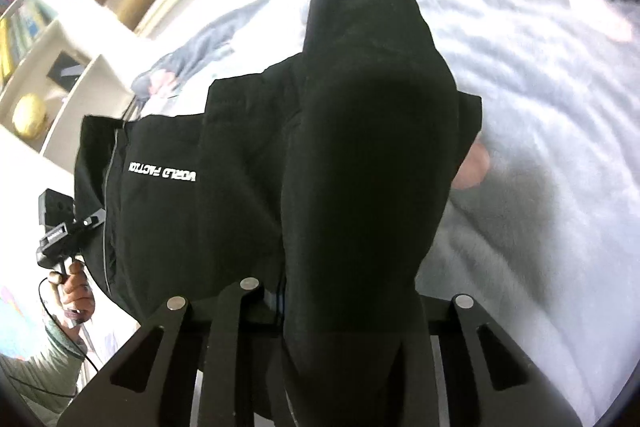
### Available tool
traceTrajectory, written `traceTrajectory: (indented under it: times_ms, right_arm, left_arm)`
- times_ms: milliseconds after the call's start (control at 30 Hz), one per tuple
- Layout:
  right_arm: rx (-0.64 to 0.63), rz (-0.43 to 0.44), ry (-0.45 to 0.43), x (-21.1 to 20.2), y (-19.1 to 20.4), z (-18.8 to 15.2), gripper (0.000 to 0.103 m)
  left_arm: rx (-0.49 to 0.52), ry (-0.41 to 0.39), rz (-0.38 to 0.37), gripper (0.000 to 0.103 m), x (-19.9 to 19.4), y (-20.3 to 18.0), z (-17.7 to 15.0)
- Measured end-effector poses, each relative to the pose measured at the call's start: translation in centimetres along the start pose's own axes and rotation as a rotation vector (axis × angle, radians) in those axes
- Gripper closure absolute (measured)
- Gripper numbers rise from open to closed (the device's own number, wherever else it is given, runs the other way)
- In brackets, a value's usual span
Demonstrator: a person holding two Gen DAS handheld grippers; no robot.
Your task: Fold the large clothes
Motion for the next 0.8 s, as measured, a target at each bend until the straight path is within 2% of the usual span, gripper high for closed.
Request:
traceTrajectory:
  times_ms: [233,433,533,633,733,800]
  right_arm:
    - [-0.076,-0.012,-0.066,-9.6,5.8,-5.6,0.075]
    - [-0.113,-0.038,-0.05,-15.0,9.1,-11.4,0.075]
    - [-0.091,-0.051,-0.01,-14.5,9.8,-14.0,0.075]
    - [-0.037,-0.063,0.051,-13.1,8.4,-16.4,0.074]
    - [0.028,-0.105,0.135,-10.4,6.2,-19.4,0.073]
    - [0.083,-0.143,0.189,-8.7,4.3,-21.0,0.069]
  left_arm:
    - [0.112,-0.075,-0.02,0.076,-9.2,-5.8,-4.3]
    - [0.147,-0.083,-0.008,0.076,-16.0,-6.8,-8.2]
    - [0.131,-0.057,0.003,0.076,-17.7,-6.5,-11.6]
    - [0.073,-0.017,0.023,0.076,-17.6,-4.6,-14.9]
    - [-0.009,0.046,0.083,0.076,-16.1,-1.3,-18.5]
    - [-0.088,0.11,0.145,0.076,-14.2,1.7,-20.4]
Point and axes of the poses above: each gripper's, at about its wrist camera, not at the fingertips, and x roughly the way its jaws point, y to its left, z to its top, the point moved 3 cm from there along x, roughly the way its jaws point, and after that the axes turned 2 degrees about z, right-handed, at the moved point
